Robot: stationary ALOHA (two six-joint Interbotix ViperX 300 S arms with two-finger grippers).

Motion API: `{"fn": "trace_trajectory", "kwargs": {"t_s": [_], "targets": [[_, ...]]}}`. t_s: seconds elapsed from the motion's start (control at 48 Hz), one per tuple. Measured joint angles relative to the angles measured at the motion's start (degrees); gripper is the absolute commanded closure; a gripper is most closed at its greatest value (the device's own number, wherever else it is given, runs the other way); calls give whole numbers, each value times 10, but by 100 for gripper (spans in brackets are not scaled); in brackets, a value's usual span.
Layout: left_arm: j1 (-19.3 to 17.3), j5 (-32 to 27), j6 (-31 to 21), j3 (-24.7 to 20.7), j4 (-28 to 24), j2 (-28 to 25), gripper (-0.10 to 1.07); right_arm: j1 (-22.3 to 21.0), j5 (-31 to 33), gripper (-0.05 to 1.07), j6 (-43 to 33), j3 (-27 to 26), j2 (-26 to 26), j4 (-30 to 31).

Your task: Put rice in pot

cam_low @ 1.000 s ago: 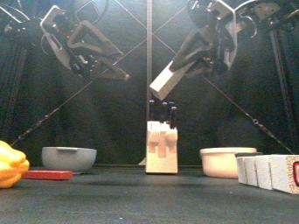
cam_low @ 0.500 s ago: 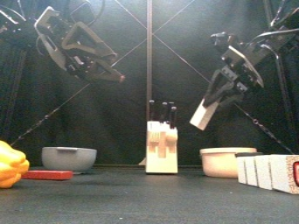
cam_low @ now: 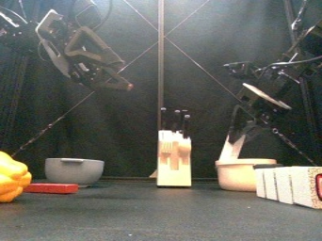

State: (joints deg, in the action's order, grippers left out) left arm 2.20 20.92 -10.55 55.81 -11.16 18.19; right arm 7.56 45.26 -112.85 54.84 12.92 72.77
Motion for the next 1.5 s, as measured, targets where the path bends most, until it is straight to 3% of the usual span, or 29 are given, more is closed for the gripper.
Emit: {"fn": "trace_trajectory", "kwargs": {"t_s": [0.229, 0.625, 0.979, 1.5], "targets": [[-1, 0, 0, 2, 0, -1, 1, -19, 8, 29, 0, -4, -27, -18], [-6, 0, -1, 5, 1, 0, 1, -22, 10, 0, 0, -14, -51, -62], [-5, 0, -1, 5, 1, 0, 1, -22, 17, 0, 1, -14, -46, -64], [-6, 0, 0, 5, 1, 0, 1, -4, 18, 0, 1, -16, 8, -65]]}}
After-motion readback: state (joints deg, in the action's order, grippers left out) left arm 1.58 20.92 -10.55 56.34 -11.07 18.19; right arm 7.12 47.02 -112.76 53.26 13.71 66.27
